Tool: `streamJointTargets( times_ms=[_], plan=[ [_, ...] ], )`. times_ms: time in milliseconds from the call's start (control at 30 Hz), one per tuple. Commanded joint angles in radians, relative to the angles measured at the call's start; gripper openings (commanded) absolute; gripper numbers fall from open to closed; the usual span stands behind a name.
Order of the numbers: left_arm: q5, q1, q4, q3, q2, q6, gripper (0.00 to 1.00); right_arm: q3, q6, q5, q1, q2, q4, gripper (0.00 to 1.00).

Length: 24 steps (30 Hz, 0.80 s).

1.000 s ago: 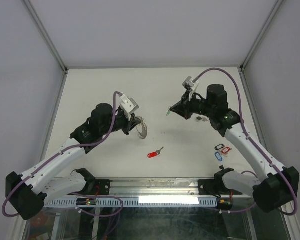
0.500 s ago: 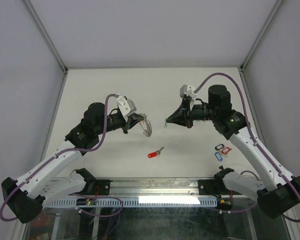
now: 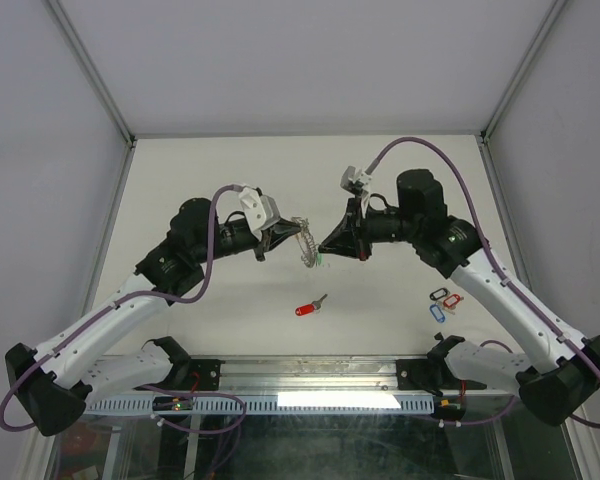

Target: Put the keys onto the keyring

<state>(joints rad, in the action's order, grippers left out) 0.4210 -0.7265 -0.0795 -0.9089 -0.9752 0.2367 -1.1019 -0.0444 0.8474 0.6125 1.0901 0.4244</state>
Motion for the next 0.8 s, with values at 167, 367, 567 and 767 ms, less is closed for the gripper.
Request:
streamJointTargets(
  times_ms=[167,367,567,767],
  plan=[
    [-0.048,-0.013,0.104,0.006,0.041,0.022,0.00,-0.052,0.236,-0.036,0.011,0.042,-0.145,0.00],
    [-0.054,-0.012,0.110,0.012,0.033,0.013,0.00,-0.052,0.295,-0.053,0.025,0.068,-0.217,0.00],
    [-0.050,-0.012,0.097,0.010,0.023,0.018,0.00,-0.056,0.313,-0.103,0.032,0.075,-0.244,0.00],
    [-0.055,-0.013,0.104,0.016,0.032,0.016,0.00,-0.052,0.330,-0.131,0.032,0.074,-0.263,0.00]
  ],
)
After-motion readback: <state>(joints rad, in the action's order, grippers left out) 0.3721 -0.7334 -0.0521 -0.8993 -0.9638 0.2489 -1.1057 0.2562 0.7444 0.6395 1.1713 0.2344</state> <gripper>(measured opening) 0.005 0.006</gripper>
